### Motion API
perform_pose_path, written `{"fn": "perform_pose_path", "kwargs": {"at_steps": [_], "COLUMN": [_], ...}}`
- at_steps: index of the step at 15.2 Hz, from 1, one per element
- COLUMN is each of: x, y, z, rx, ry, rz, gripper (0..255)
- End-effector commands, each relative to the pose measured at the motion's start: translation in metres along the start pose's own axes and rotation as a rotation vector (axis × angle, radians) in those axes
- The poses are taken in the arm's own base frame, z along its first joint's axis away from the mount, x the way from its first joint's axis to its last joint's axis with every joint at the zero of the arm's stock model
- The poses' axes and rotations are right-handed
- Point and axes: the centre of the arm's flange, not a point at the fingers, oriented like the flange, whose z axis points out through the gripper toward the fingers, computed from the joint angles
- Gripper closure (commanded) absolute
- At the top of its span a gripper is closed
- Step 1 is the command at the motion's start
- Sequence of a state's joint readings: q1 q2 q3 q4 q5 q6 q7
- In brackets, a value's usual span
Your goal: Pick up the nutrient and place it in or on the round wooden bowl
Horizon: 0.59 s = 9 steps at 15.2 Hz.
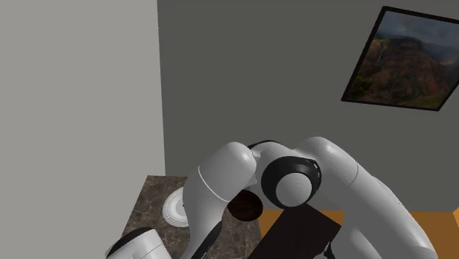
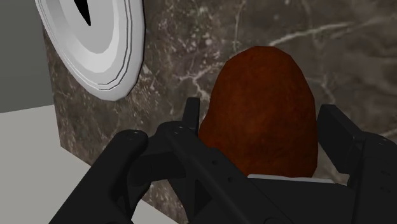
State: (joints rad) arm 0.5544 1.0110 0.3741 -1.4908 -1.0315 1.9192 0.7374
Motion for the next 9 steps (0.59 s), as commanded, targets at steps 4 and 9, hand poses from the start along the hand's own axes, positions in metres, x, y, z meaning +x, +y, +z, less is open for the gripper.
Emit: {"fn": "perform_pose_path", "kwargs": {"at_steps": [4, 9], "x": [-0.004, -0.007], "y": [0.014, 0.030], "z": [-0.019, -0.039], "rx": [0.000, 0.000], "ry": [-0.001, -0.001], "rz": [0.000, 0.000], "gripper": [255, 255]}}
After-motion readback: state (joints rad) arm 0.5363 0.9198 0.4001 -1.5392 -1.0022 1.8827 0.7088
